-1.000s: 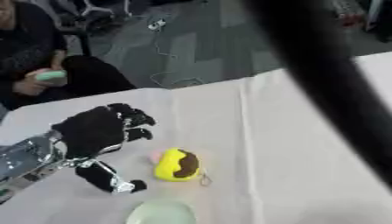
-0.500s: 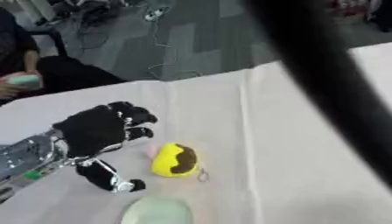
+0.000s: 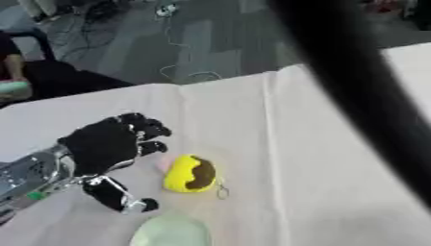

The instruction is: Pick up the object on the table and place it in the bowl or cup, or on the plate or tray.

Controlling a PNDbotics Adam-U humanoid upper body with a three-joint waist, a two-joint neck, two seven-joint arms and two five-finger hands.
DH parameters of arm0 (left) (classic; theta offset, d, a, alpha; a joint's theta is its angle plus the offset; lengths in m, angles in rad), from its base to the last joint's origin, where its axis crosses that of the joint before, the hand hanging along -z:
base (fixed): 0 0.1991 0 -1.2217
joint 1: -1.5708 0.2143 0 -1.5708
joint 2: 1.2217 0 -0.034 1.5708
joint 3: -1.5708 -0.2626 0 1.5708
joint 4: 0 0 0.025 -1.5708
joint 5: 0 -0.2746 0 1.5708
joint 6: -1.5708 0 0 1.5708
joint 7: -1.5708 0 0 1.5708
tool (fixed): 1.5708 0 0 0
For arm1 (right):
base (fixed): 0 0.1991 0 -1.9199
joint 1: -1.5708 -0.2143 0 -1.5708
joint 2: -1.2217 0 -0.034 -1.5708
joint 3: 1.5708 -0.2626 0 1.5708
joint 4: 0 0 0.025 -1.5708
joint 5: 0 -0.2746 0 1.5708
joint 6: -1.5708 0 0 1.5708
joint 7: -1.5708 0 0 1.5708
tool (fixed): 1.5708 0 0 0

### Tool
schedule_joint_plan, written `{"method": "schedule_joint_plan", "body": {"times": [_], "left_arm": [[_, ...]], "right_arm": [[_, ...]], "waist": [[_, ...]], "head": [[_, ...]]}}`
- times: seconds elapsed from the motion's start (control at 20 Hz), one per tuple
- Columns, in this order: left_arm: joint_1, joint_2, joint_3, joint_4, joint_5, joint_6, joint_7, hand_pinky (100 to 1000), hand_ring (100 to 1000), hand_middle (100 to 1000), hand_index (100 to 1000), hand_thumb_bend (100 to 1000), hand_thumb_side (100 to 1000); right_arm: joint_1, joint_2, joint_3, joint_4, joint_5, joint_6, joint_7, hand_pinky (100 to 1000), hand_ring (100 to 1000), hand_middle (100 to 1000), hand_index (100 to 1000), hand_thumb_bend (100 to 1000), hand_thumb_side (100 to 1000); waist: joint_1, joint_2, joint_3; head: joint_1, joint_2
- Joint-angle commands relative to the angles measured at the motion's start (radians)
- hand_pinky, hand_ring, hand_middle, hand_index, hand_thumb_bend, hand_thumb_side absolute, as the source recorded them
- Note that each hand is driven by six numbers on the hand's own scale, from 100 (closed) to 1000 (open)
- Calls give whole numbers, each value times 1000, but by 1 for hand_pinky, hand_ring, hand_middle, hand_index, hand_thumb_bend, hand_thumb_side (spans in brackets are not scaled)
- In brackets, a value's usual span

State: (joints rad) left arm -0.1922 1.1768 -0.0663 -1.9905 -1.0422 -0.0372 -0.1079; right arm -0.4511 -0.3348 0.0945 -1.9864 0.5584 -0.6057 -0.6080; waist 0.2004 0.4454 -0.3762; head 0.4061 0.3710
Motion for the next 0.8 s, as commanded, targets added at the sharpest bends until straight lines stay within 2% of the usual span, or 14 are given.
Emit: {"method": "schedule_joint_plan", "body": {"times": [0.05,0.35,0.8], "left_arm": [[-1,18,23,-10,-11,1,5,791,883,834,789,500,776],[-11,24,33,-10,-15,-1,20,793,884,836,798,497,775],[-9,26,58,-10,-38,13,30,796,887,836,817,477,767]], "right_arm": [[-14,0,0,-14,-15,-301,-299,287,325,326,496,216,835],[-25,-10,-7,-14,-40,-301,-299,287,326,332,506,219,839],[-48,-11,-9,-14,-76,-301,-299,280,329,344,522,215,852]], "waist": [[-4,-16,-3],[7,-14,-14],[21,4,-31]], "head": [[6,-24],[7,-26],[10,-31]]}}
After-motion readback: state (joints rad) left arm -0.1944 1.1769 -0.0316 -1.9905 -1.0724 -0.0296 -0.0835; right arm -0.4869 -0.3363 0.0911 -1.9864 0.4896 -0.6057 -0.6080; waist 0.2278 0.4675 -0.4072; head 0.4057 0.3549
